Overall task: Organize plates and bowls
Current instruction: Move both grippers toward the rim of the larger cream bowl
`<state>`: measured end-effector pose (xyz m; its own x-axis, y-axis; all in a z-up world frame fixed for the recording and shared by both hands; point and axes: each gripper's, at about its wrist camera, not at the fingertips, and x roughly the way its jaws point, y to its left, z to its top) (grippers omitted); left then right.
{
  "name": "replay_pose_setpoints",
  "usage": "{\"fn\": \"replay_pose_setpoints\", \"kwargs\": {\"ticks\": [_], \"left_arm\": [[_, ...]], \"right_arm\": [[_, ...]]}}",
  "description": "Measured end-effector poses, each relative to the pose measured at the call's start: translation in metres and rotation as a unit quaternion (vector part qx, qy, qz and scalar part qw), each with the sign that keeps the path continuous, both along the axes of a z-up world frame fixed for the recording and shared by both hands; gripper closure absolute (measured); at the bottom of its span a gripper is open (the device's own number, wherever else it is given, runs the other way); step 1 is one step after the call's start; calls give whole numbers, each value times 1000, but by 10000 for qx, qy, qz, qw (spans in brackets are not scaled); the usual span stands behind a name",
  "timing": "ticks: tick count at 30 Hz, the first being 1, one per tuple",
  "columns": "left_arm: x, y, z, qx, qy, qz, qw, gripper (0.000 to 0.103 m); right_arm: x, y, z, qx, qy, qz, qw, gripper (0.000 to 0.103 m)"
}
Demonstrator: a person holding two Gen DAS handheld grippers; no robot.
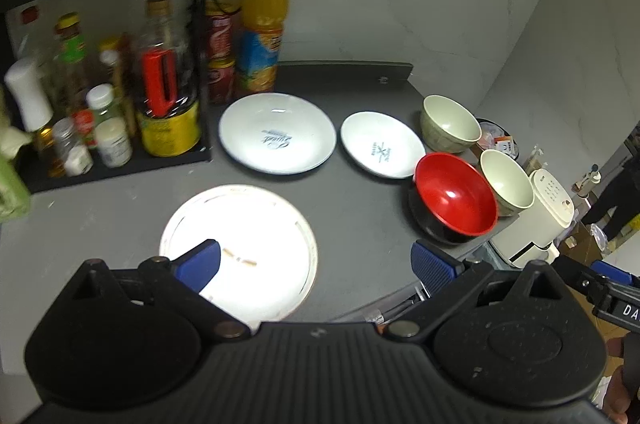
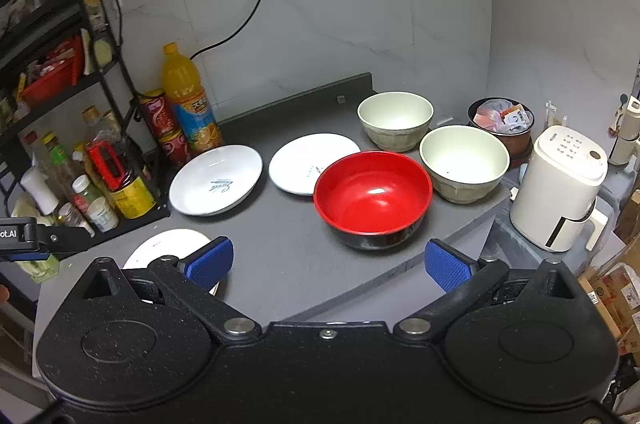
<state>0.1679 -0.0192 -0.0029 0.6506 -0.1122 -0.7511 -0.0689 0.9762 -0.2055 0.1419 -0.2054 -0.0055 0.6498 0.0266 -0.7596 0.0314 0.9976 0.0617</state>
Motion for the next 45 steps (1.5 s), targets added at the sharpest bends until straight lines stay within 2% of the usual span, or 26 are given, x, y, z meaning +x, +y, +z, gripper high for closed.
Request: {"fn": "replay_pose_setpoints", "kwargs": {"ticks": [13,26,34,37,45], "left_arm": [[73,-19,-5,117,57,-631,9979,2],[113,-48,-10,96,131,-820,9965,2],[137,-80,-6,-97,139,-817,9965,2],[147,-100,-5,-44,41,-878,9961,2],[181,-145,-15,-214,245,-799,9963,2]], "right_arm": [[49,-10,-15,42,-113,-630,9979,0],[72,-34,-22,-142,-4,-929,9956,0],[92,-70,-25,-57,-9,-920,9957,0],[100,-86,-25,-117,0,-906,9958,0],[123,-133,-30,-121,46,-899,9959,0]]}}
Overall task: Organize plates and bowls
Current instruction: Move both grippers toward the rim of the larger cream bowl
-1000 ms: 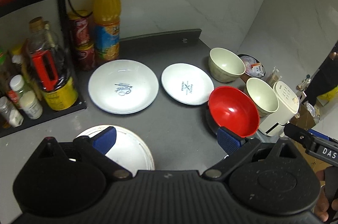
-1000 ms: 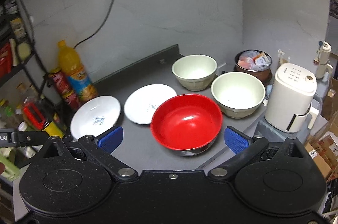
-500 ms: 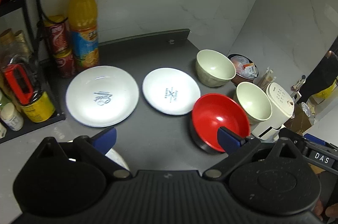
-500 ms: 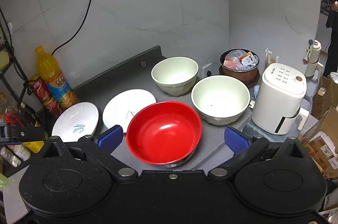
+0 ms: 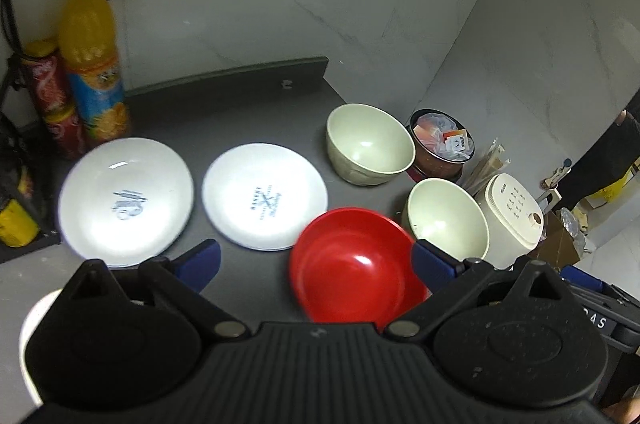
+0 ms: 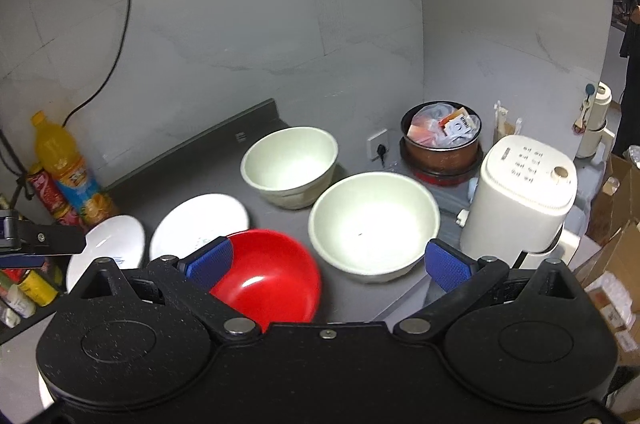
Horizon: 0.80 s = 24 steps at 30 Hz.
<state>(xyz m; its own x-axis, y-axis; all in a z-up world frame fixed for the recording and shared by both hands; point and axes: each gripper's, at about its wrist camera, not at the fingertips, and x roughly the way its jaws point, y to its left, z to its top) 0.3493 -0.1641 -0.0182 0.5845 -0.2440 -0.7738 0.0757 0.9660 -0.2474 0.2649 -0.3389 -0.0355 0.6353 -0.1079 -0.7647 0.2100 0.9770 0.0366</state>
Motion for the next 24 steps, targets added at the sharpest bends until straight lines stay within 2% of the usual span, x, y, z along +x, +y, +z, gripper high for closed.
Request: {"fn": "replay_pose_setpoints", "kwargs": {"ticks": [7,11,13,15,18,20,24], "left_arm": [[25,-39,-16,64,132,-39,9999,3],[38,-61,-27,-67,210,-87,9997,4],[44,-72,-33,-63,207,-119,9997,6],[50,-82,-40,-101,239,-123,9996,10],[61,-95,-52,-241,377,-119,9989,19],[70,-103,-60,-215,438,-117,9987,29],[86,-116,-72,-270,421,-308,9983,33]], "right_arm": [[18,-41,-13,28,146,-95,9998,0],[25,-62,-23,67,262,-65,9996,0],[28,-73,-29,237,340,-98,9991,5],[32,-84,-39,402,487,-154,9979,21],[37,-98,-52,642,607,-239,9958,27],[43,-104,-59,728,651,-251,9949,28],[55,-117,-72,868,780,-273,9928,38]]}}
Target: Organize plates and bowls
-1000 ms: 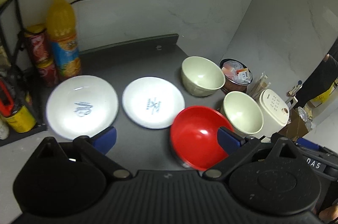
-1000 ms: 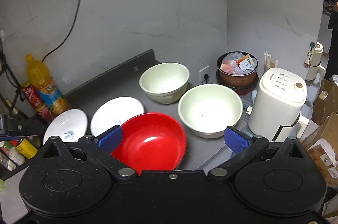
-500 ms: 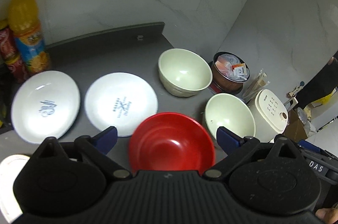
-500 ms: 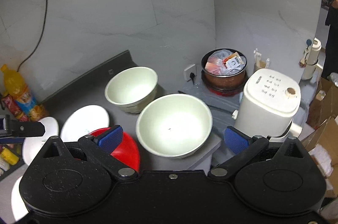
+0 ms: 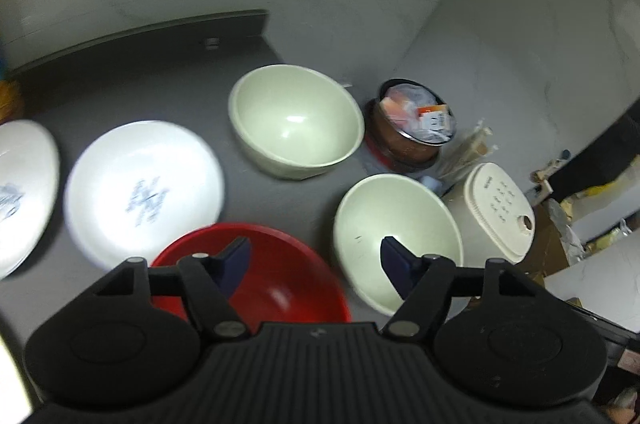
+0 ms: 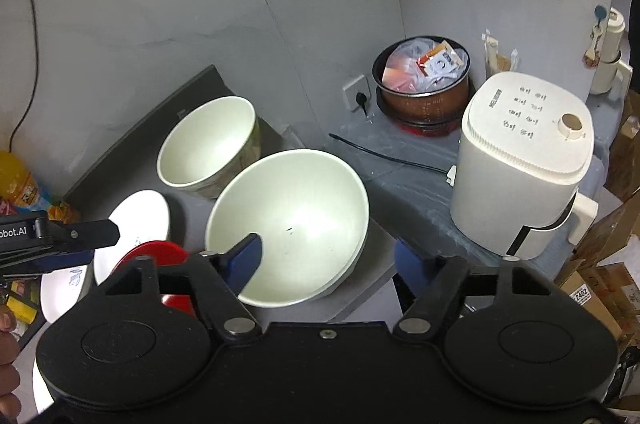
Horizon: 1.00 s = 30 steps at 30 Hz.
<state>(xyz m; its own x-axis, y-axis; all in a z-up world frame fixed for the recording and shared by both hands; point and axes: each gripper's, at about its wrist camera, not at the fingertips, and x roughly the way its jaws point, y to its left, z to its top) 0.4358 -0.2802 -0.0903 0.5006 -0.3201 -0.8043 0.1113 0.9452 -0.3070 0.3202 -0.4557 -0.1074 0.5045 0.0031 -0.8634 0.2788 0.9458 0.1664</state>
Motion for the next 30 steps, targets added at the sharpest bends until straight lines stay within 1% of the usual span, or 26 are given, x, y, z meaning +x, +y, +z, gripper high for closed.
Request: {"fn": "replay_pose_setpoints", "kwargs": {"ticks": [3,4,6,8,9,13,16,18,19,20,21,22,25,26,28,30], "left_arm": [[14,-12,-11,74,78,-99,9999,42],[19,-15,-15,49,128,-126,9998,46],[26,-20,-22,57,169,-140,9997,49],[34,-27,-29,136,234,-193,9994,55],[37,-31,-32,143,267,-215,9993,56],[51,-38,-50,179,497,-204,9984,61],[60,-44,-63,224,636,-229,9975,62],[69,-48,-73,301,776,-213,9963,67],[72,-49,-79,338,881,-169,9954,73],[76,-49,-84,325,981,-104,9946,75],[78,-48,-88,302,1064,-43,9939,76],[81,-49,-92,299,1096,-14,9935,79],[85,-54,-97,400,1125,-61,9928,81],[87,-55,-99,394,1163,-75,9924,83],[88,-57,-101,422,1177,-73,9921,84],[89,-58,-101,342,1159,-118,9926,87]], "right_arm": [[10,-8,-12,189,130,-38,9997,47],[12,-9,-16,233,166,-42,9996,47],[17,-12,-24,285,266,-65,9992,49],[20,-14,-31,339,339,-75,9988,52],[22,-15,-35,364,378,-81,9986,53],[29,-21,-47,445,519,-90,9976,53],[33,-24,-55,526,588,-133,9968,53],[36,-26,-61,574,612,-149,9964,53],[37,-26,-63,602,616,-148,9962,54],[37,-26,-66,631,628,-149,9959,55],[38,-26,-70,669,656,-156,9955,57],[39,-27,-72,713,684,-161,9950,60],[41,-26,-79,760,712,-131,9945,63],[42,-26,-81,733,735,-132,9945,66],[42,-26,-84,695,797,-209,9942,78],[42,-28,-85,653,813,-255,9942,86]]}}
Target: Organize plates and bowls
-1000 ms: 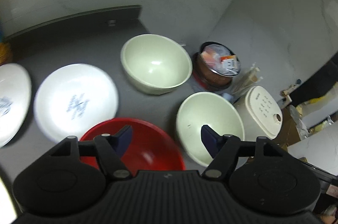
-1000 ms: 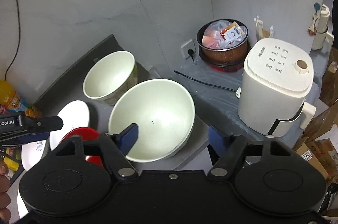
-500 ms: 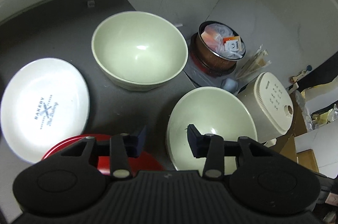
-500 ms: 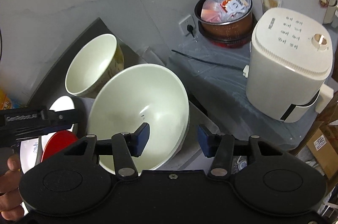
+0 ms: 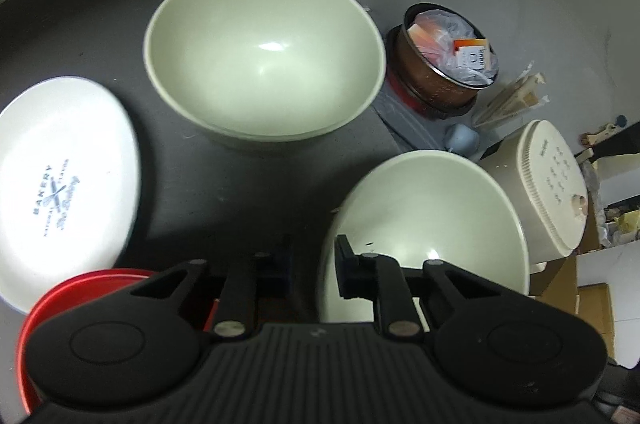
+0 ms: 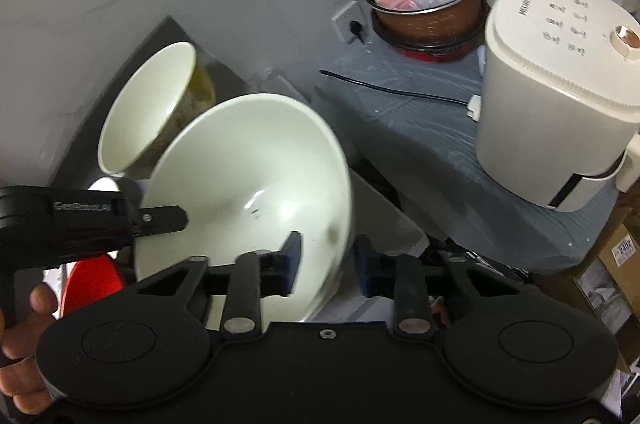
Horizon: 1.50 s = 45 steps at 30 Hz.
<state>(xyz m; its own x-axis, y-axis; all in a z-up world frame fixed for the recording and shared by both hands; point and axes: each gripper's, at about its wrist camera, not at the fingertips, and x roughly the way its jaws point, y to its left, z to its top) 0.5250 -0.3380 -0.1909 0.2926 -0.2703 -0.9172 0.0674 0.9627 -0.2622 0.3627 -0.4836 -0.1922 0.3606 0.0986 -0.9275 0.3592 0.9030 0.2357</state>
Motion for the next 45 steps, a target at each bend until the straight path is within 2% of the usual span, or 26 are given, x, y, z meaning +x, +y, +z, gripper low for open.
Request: {"fn": "replay_pose_setpoints", "kwargs": {"ticks": [1,7,20,32,45], "left_arm": [[0,-1,0,-63,-4,-36,10000,90],[-6,-1,3,-145,-25,-84,9999,90],[-25,15,51,-444,-545,-82,9975,90],[-51,56,81,-634,-845,143,9943,99],[-82,106,91,-666,-921,413,9927,99]], "right_arm": [[0,0,0,6,0,-6,10000,86],[-6,-1,14,-129,-175,-17,9998,86],[-11,12,60,-271,-708,-5,9971,86],[-22,44,88,-292,-994,94,9946,86],[-33,81,97,-232,-1047,346,9936,86]]}}
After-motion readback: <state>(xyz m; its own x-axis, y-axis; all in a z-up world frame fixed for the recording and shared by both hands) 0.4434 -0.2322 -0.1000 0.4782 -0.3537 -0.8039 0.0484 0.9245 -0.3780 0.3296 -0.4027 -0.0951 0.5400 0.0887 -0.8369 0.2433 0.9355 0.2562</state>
